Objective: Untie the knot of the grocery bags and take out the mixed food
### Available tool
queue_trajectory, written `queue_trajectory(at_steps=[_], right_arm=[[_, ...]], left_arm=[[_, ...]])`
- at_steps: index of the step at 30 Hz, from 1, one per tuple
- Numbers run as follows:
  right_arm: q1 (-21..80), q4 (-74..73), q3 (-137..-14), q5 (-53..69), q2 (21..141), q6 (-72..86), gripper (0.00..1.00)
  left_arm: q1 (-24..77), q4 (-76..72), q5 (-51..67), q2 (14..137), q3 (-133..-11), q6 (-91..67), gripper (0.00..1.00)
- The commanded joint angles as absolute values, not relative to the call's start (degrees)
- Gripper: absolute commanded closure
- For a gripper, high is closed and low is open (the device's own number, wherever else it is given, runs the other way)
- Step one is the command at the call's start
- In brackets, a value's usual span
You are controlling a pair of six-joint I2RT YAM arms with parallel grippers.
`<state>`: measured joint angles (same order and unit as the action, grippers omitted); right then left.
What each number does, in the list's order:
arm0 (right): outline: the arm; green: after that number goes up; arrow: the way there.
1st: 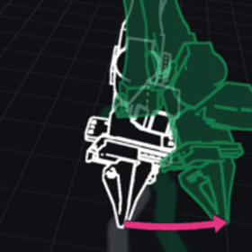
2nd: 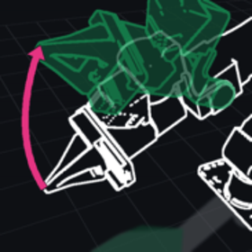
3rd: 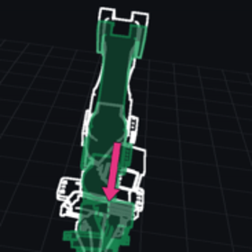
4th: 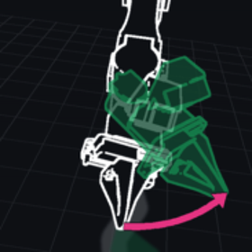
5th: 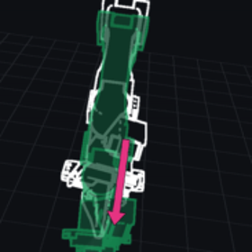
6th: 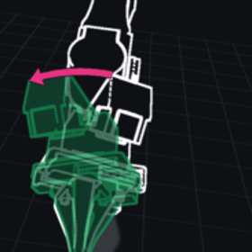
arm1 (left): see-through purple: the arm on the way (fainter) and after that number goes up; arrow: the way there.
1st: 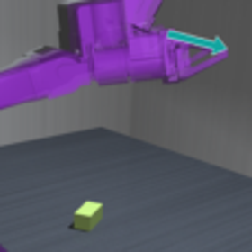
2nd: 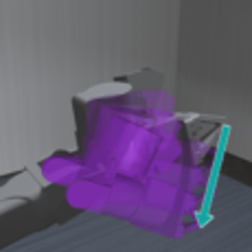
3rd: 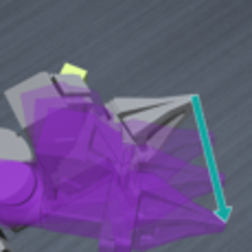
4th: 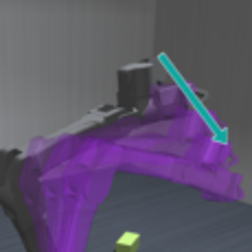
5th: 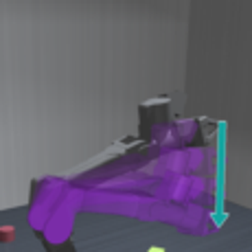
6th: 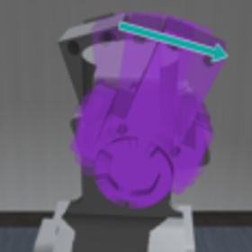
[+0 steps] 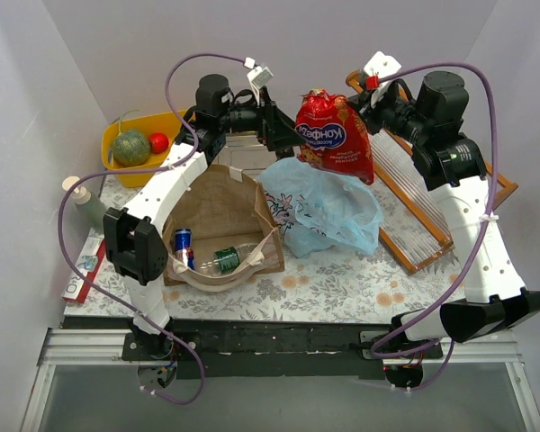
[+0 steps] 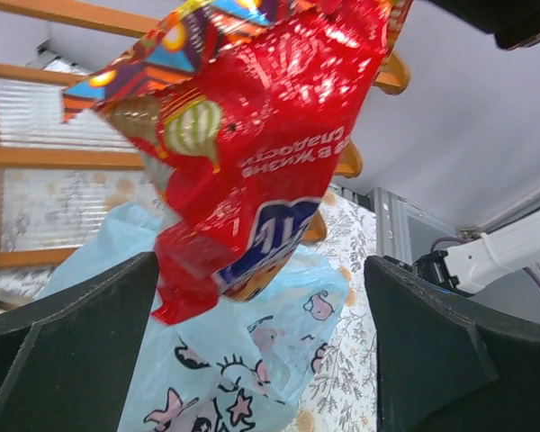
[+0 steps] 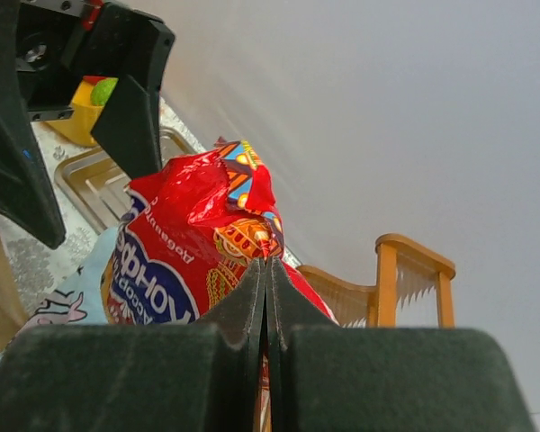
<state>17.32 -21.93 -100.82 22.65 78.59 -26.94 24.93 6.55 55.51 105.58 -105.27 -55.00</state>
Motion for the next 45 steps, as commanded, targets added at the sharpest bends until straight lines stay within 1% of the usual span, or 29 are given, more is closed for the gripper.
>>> queue_trajectory(at_steps=[1, 3, 7, 9, 11, 12, 14, 15, 17, 18, 19, 20, 21, 22, 23, 24, 25, 26, 28, 31, 36, 45], right_arm=[[17.1, -15.5, -106.0, 24.1, 74.9, -27.1, 0.99], [17.1, -16.3, -107.0, 24.0, 75.4, -27.2, 0.99], [17.1, -18.9, -108.5, 23.7, 75.6, -28.0, 0.99], [17.1, -19.9, -108.8, 23.3, 75.3, -28.6, 0.99], [17.1, -21.3, -108.7, 22.5, 75.1, -29.7, 0.99], [17.1, -21.8, -108.7, 22.2, 74.9, -30.0, 0.99], [17.1, -22.5, -108.5, 21.5, 74.8, -31.0, 0.99], [17.1, -22.4, -108.0, 21.0, 74.8, -31.0, 0.99], [17.1, -22.2, -107.2, 20.1, 74.9, -31.1, 0.99], [17.1, -21.4, -106.0, 19.4, 75.1, -31.5, 0.99], [17.1, -20.6, -105.3, 18.3, 75.1, -31.6, 0.99], [17.1, -19.7, -104.9, 14.8, 75.4, -31.6, 0.93], [17.1, -18.0, -104.9, 12.4, 75.6, -30.9, 0.80], [17.1, -17.5, -106.3, 10.5, 75.9, -30.9, 0.57], [17.1, -17.4, -107.7, 7.2, 76.5, -30.9, 0.47], [17.1, -18.2, -109.3, 6.3, 76.6, -31.8, 0.39], [17.1, -18.5, -112.1, 5.6, 76.7, -32.3, 0.29], [17.1, -18.5, -113.6, 4.4, 76.6, -32.8, 0.25], [17.1, -18.4, -115.9, 3.1, 76.4, -34.8, 0.22], [17.1, -17.9, -117.2, 1.1, 75.2, -39.0, 0.22], [17.1, -16.4, -110.2, -2.2, 70.2, -43.9, 0.22], [17.1, -15.6, -108.5, -6.1, 69.1, -46.5, 0.22]], left_arm=[[27.2, 0.4, 62.3, 109.0, -108.2, -61.0, 0.02], [28.8, 0.3, 62.8, 110.3, -107.9, -60.6, 0.02], [30.6, -5.1, 60.6, 110.7, -104.0, -62.0, 0.02], [30.8, -7.0, 60.4, 111.4, -103.4, -63.8, 0.11], [30.8, -9.3, 61.2, 112.7, -103.6, -66.8, 0.24], [30.8, -10.3, 61.8, 113.0, -103.6, -67.5, 0.39], [31.1, -13.8, 64.5, 114.0, -103.4, -70.1, 0.57], [31.3, -15.5, 65.4, 114.3, -103.0, -71.5, 0.78], [31.6, -21.3, 67.0, 115.4, -102.1, -77.0, 0.94], [32.1, -26.1, 67.2, 115.7, -100.7, -79.6, 0.99], [32.3, -28.6, 66.9, 116.1, -100.0, -81.9, 1.00], [33.0, -31.1, 66.4, 116.5, -99.4, -87.2, 1.00], [33.3, -34.2, 65.6, 117.0, -97.9, -89.2, 1.00], [33.7, -34.4, 64.4, 117.2, -97.5, -90.4, 1.00], [34.4, -34.5, 62.7, 117.2, -96.9, -91.5, 1.00], [34.7, -35.5, 62.1, 117.5, -95.8, -93.8, 1.00], [35.0, -35.3, 61.4, 117.5, -95.1, -95.3, 1.00], [35.3, -34.5, 59.0, 117.5, -94.6, -96.8, 1.00], [35.5, -32.4, 57.0, 117.9, -93.7, -100.4, 1.00], [36.3, -32.7, 55.6, 120.0, -96.2, -104.7, 1.00], [38.1, -31.5, 52.5, 121.3, -100.4, -108.4, 1.00], [38.8, -31.7, 52.6, 122.3, -108.2, -114.9, 1.00]])
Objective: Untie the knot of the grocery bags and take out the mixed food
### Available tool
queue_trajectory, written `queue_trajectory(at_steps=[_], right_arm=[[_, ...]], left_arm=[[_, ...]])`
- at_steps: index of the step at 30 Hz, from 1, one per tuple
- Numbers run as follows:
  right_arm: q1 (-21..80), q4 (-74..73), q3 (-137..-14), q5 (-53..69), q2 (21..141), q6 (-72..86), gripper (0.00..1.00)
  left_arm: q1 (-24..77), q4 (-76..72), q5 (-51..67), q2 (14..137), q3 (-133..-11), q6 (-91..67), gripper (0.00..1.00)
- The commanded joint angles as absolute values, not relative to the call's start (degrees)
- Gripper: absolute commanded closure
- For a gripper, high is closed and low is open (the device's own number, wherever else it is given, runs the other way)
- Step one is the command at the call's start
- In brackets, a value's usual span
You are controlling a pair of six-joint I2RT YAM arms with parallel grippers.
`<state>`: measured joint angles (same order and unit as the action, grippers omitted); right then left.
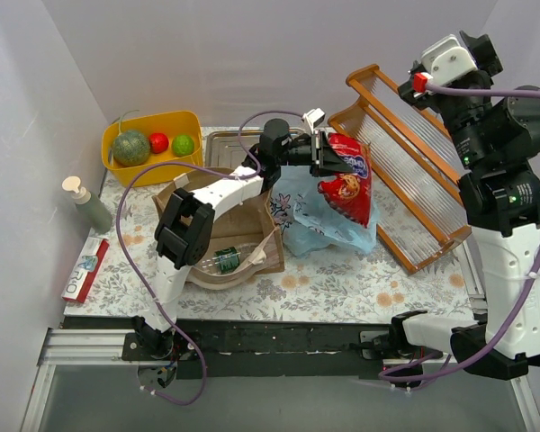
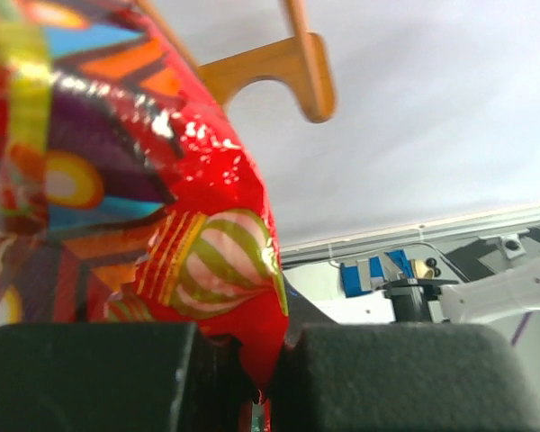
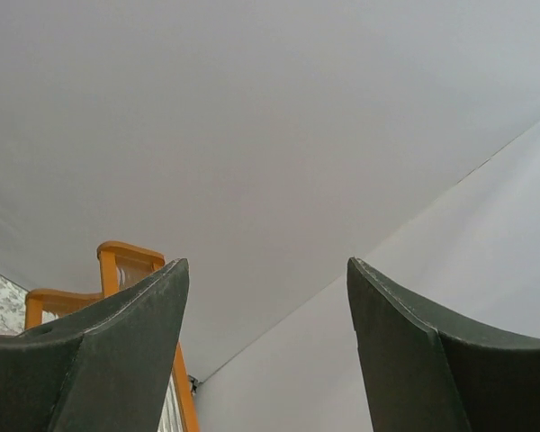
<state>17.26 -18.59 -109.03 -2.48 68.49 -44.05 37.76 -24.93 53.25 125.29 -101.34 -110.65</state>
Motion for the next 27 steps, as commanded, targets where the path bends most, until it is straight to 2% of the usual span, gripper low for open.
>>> queue_trajectory(at_steps=[1, 10, 15, 27], right_arm=[[17.1, -15.6, -108.5, -6.2, 69.1, -46.8, 0.22], [17.1, -13.8, -106.9, -7.5, 69.7, -48.2, 0.22], [17.1, -13.3, -106.3, -8.4, 69.9, -49.2, 0.22], [17.1, -13.8, -103.5, -9.7, 69.9, -50.2, 0.22]], left_arm=[[38.8, -31.2, 52.1, 122.6, -108.9, -115.1, 1.00], [40.6, -27.8, 45.8, 130.9, -119.1, -116.3, 1.00], [41.8, -25.9, 42.7, 132.6, -117.3, -119.2, 1.00], [43.4, -26.4, 44.8, 133.1, -123.5, -129.9, 1.00]])
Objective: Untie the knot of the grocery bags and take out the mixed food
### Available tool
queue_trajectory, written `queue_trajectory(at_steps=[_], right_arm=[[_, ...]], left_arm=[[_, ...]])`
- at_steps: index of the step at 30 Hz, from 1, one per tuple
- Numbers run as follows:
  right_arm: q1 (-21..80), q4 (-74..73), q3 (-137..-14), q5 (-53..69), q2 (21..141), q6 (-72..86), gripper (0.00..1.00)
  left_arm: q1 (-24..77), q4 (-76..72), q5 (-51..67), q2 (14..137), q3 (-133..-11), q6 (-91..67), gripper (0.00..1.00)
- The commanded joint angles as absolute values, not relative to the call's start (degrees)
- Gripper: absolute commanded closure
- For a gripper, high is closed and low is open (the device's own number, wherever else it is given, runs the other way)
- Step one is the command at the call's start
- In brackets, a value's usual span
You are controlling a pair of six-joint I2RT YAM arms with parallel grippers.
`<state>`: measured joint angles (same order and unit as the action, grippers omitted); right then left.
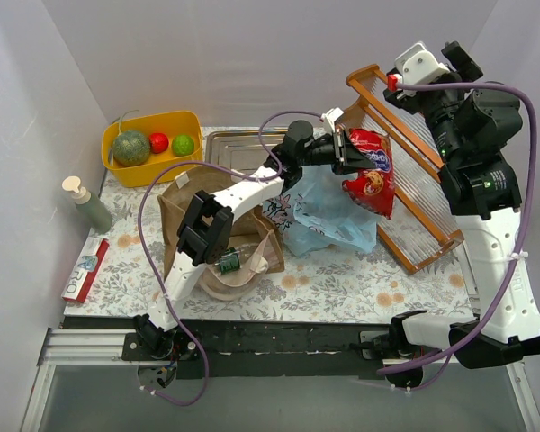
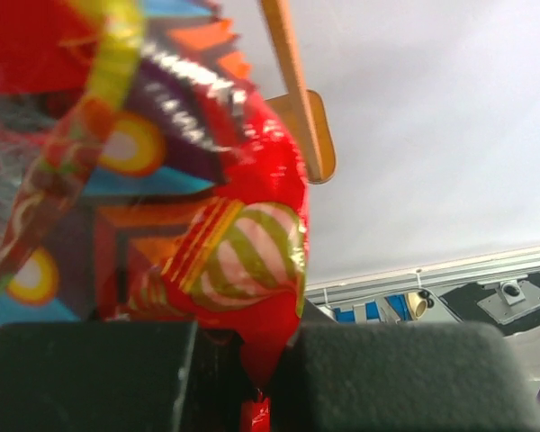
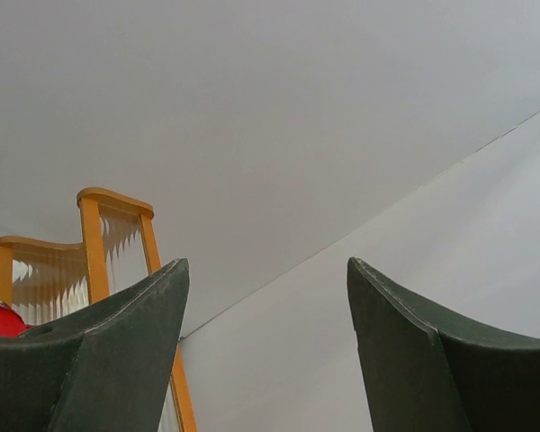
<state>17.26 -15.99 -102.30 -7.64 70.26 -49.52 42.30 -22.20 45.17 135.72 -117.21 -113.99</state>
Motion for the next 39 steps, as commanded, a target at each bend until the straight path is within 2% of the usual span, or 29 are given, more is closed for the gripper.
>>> queue_trajectory(at_steps=[1, 7, 13, 27, 33, 39], right_arm=[[17.1, -14.2, -104.3, -9.9, 70.2, -50.5, 0.22], [17.1, -16.0, -106.3, -10.9, 71.9, -52.2, 0.22], [17.1, -13.2, -102.1, -11.7, 71.5, -53.2, 0.22], [17.1, -9.3, -98.3, -14.7, 71.2, -56.6, 0.22], [17.1, -12.7, -101.2, -14.7, 72.1, -58.4, 0.22], [17.0, -11.8, -99.8, -14.8, 71.4, -58.6, 0.22]], left_arm=[[43.5, -25.8, 44.4, 133.1, -123.9, -131.3, 1.00], [44.0, -21.9, 38.1, 136.5, -133.0, -140.9, 1.00], [46.8, -21.7, 34.2, 140.9, -136.7, -145.2, 1.00], [47.8, -30.8, 30.7, 143.4, -143.3, -151.6, 1.00], [48.8, -34.2, 27.4, 146.7, -143.2, -153.5, 1.00], [48.3, -35.6, 27.9, 148.6, -135.0, -149.8, 1.00]])
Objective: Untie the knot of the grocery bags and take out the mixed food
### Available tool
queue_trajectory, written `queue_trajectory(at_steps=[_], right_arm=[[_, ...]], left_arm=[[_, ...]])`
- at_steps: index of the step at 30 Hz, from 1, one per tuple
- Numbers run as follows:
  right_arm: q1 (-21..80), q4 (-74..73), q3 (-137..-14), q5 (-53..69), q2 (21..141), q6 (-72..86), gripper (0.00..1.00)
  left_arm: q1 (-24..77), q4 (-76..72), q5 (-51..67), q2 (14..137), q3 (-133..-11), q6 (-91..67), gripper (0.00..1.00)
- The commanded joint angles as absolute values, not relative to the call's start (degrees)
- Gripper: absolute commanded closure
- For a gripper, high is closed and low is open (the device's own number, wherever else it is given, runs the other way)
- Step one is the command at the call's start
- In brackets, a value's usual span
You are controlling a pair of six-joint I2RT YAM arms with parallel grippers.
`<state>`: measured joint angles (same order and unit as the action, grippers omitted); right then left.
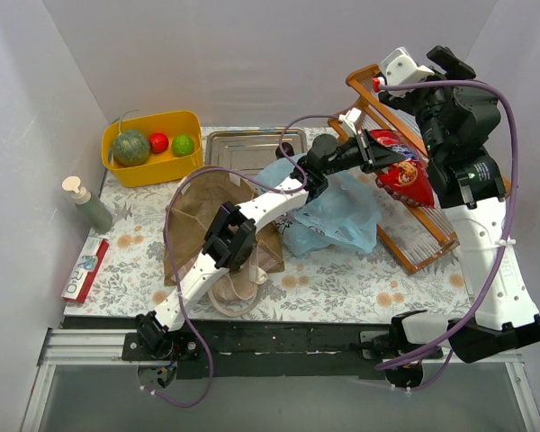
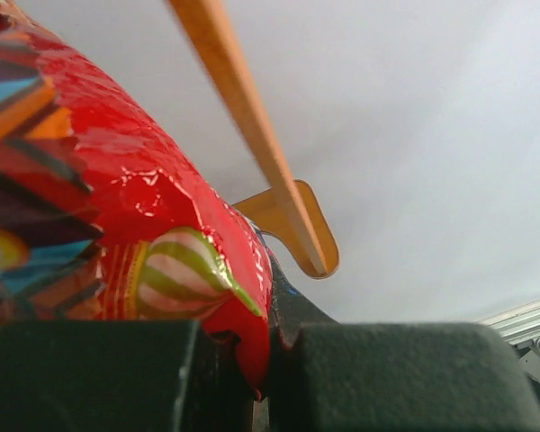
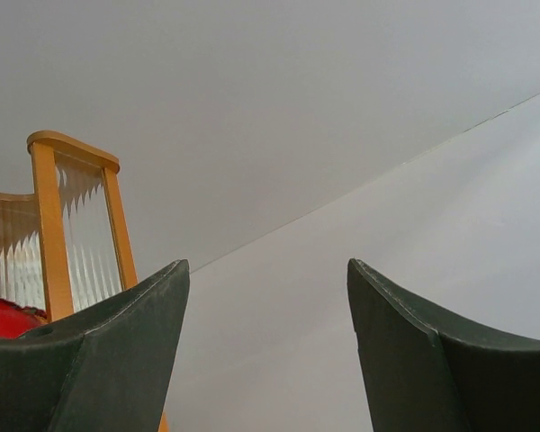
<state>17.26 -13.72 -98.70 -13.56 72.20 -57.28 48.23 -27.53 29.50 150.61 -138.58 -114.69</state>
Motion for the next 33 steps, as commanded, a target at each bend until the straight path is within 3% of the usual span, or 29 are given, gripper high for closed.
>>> queue_trajectory(at_steps=[1, 8, 15, 21, 33], right_arm=[[17.0, -12.0, -99.7, -14.6, 71.0, -58.6, 0.22], [17.1, -12.1, -96.4, -14.1, 67.7, -58.7, 0.22], [17.1, -11.9, -90.7, -14.0, 63.0, -59.1, 0.22], [16.9, -11.3, -86.6, -13.8, 61.1, -59.4, 0.22], [16.7, -9.0, -81.0, -14.9, 59.9, -60.9, 0.22]], left_arm=[[47.9, -36.9, 28.3, 148.6, -133.4, -149.3, 1.00], [45.9, -52.3, 34.2, 146.6, -120.0, -145.4, 1.00], [44.1, -53.4, 35.6, 148.5, -114.3, -136.1, 1.00], [43.5, -55.1, 32.4, 148.8, -118.9, -132.3, 1.00], [40.6, -48.7, 27.1, 158.5, -139.1, -131.7, 1.00]])
